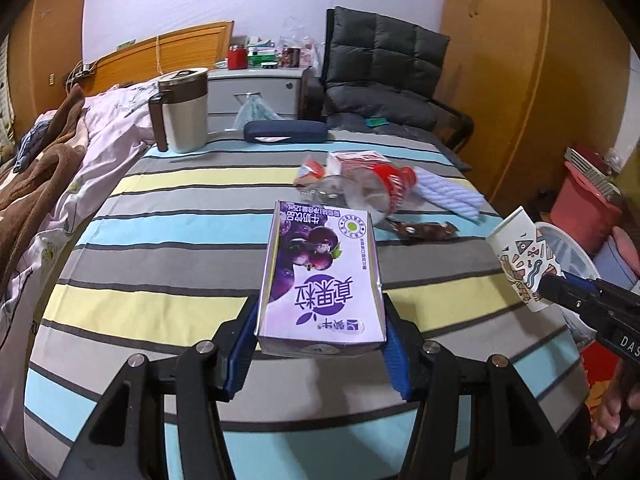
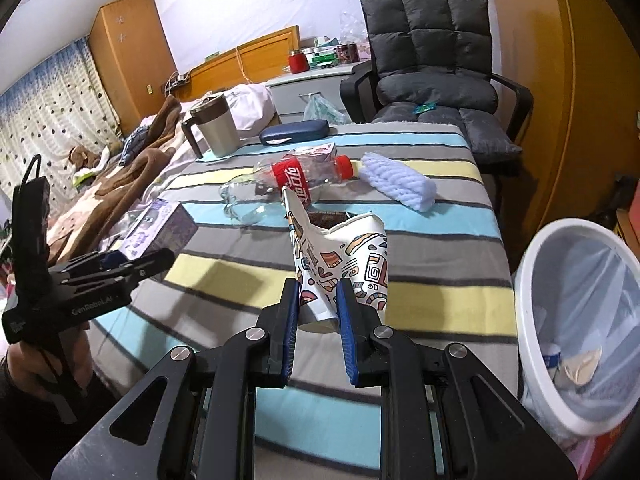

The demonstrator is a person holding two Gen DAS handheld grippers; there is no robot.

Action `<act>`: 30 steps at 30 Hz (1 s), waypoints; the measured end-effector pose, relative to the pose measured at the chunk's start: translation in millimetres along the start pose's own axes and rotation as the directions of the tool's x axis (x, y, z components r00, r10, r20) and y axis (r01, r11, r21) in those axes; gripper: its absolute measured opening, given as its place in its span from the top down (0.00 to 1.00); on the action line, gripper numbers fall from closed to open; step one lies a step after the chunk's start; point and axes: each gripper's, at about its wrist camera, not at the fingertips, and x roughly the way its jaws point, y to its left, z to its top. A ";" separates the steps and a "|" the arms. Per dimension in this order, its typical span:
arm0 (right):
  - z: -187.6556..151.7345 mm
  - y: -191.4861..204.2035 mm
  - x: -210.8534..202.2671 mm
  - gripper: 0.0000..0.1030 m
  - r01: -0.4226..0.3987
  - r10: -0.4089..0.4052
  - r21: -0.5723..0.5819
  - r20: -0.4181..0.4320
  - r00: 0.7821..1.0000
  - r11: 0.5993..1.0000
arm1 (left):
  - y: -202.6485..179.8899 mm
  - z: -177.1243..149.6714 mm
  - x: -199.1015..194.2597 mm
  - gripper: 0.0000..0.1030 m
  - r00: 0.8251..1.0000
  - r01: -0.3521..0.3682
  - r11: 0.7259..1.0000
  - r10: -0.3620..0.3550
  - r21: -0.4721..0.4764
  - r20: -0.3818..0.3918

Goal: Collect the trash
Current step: 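Carry both items over the white bin and open both grippers to drop them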

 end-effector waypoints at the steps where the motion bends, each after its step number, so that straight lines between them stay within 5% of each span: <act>1: -1.4 0.7 -1.9 0.79 0.000 0.000 0.003 0.003 1.000 1.000 | -3.5 -1.3 -1.9 0.44 1.000 0.006 1.000 -0.006 0.006 0.002; 30: -27.6 -46.3 -42.5 0.79 0.122 -0.134 0.154 0.066 0.989 0.980 | -94.1 7.0 1.3 0.44 0.978 0.209 0.965 -0.209 0.156 -0.020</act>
